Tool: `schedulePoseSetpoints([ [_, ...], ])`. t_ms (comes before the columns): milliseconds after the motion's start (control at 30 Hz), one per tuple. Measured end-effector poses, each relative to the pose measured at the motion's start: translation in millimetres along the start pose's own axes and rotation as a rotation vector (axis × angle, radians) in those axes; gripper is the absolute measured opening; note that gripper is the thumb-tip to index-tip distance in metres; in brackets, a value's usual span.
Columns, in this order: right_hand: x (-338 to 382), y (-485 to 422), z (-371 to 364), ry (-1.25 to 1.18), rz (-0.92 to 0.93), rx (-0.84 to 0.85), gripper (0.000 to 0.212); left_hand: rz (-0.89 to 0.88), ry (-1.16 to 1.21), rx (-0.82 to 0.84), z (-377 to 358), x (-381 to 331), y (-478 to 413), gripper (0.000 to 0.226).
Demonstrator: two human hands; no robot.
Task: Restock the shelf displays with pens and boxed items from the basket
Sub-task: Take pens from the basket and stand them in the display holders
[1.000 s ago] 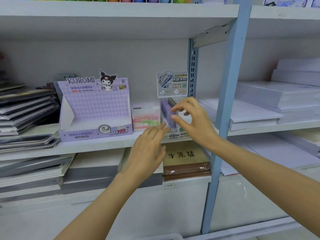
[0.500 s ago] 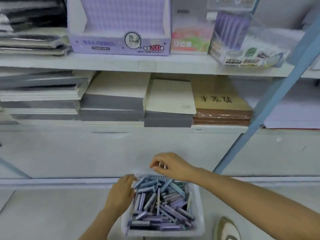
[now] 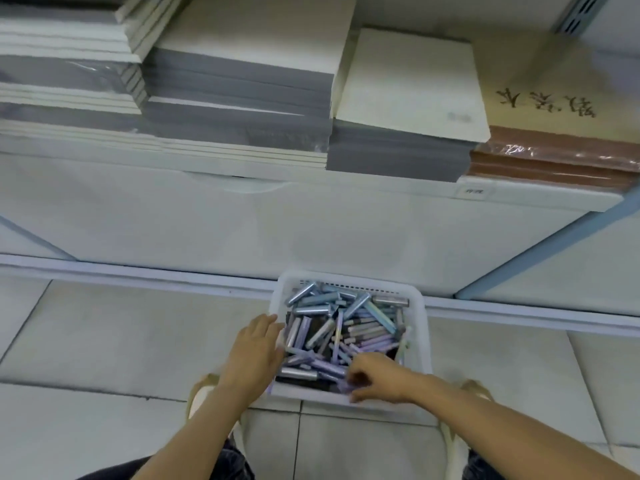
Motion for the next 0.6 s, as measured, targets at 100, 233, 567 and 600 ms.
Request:
schedulePoseSetpoints([
  [100,9,-1,24,-0.318,-0.024,-0.260,0.017,-0.078,0.144,-0.072,7,-20,-4,0.030],
  [233,35,-6,54,-0.840,0.033,-0.543,0.007,0.084,0.801,0.253,3,-48,-7,0.036],
  [567,48,-28,51,-0.573,-0.049,-0.561,0.023,0.309,0.739,0.169,2,-17,-6,0.008],
  [600,41,-31,43,-0.465,-0.090,-0.505,0.022,0.354,0.729,0.156,1,-10,-3,0.012],
])
Point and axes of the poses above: each hand's wrist, its own y-axis away from the middle knuckle, its own z-axis out of the back of the hand, x = y × z, the point moved 4 cm from there along -y, towards the middle knuckle, and after that the axes turned 5 degrees about z, right-handed, at the moved point
